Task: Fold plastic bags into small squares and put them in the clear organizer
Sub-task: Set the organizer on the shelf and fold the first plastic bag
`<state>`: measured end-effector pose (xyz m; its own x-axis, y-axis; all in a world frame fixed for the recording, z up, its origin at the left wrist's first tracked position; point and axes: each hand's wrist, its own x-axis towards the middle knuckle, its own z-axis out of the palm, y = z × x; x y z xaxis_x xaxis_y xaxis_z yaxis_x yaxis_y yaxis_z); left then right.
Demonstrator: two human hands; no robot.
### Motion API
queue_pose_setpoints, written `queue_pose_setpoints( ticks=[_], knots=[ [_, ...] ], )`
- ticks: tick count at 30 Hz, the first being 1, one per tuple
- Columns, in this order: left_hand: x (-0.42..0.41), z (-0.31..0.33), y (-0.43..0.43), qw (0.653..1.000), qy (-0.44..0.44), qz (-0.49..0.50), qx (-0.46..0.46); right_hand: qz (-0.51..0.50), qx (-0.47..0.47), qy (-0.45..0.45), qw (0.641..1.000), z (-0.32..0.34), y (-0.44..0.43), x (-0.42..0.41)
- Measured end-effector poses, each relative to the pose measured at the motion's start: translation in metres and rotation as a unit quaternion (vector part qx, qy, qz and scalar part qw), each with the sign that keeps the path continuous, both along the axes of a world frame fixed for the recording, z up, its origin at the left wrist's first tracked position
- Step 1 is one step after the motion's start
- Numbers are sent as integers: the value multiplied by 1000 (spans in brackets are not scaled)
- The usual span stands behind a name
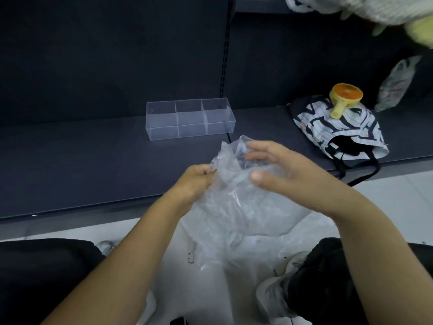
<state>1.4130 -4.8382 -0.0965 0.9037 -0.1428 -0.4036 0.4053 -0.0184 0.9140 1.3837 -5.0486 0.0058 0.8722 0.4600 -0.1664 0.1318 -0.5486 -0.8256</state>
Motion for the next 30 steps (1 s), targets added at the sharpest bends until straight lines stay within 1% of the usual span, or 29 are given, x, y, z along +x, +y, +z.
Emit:
queue_pose_setpoints(
  ticks=[1, 2, 3, 5, 7, 9, 10, 11, 12, 13, 14, 15, 16, 18, 20, 21, 22, 24, 26, 27, 28, 30],
  knots=[
    [0, 2, 0, 1000, 1, -10, 5, 4, -48, -23, 999, 0, 6, 0],
    [-1, 4, 1, 1000, 0, -24, 8, 8, -68, -27, 997, -1, 12, 0],
    [-2, 6, 2, 999, -2, -38, 6, 14, -57, -15, 998, -3, 17, 0],
    [-4, 9, 4, 998, -5, -56, -10, 37, 21, 46, 998, -13, 22, 0],
    [-7, 9, 9, 998, -9, -62, -12, 72, 98, 118, 986, -23, 27, -2],
    [-8, 6, 12, 999, -4, -44, 8, 83, 139, 169, 972, -35, 34, -4],
    [-8, 6, 12, 1000, 3, -8, 21, 58, 151, 171, 972, -41, 37, -3],
    [-8, 5, 12, 998, 10, 47, 34, 5, 163, 159, 974, -46, 40, -2],
    [-8, 4, 11, 992, 12, 115, 46, -71, 171, 137, 973, -52, 42, 2],
    [-9, 4, 10, 982, -1, 180, 54, -158, 181, 119, 963, -58, 42, 5],
    [-11, 6, 9, 972, -30, 228, 56, -238, 196, 110, 945, -62, 40, 9],
    [-14, 8, 10, 965, -70, 246, 53, -296, 216, 114, 923, -65, 37, 12],
    [-17, 10, 10, 965, -108, 233, 47, -332, 235, 128, 904, -67, 34, 14],
    [-23, 13, 6, 977, -152, 144, 33, -352, 263, 159, 884, -72, 27, 15],
    [-27, 11, -1, 989, -140, 40, -8, -333, 295, 188, 875, -75, 25, 15],
    [-27, 7, -4, 991, -127, 14, -28, -316, 306, 204, 875, -77, 25, 16],
    [-27, 2, -6, 993, -112, 15, -40, -291, 303, 220, 880, -78, 23, 17],
    [-26, -6, -5, 992, -79, 70, -64, -229, 284, 255, 895, -79, 19, 19],
    [-22, -11, 3, 987, -41, 128, -92, -212, 287, 275, 893, -81, 12, 22],
    [-20, -13, 9, 985, -28, 146, -85, -227, 287, 266, 892, -82, 7, 24],
    [-17, -16, 16, 984, -20, 160, -69, -249, 274, 234, 899, -85, 1, 25],
    [-14, -19, 29, 981, -9, 182, -65, -295, 215, 153, 918, -88, -8, 28]
  ],
)
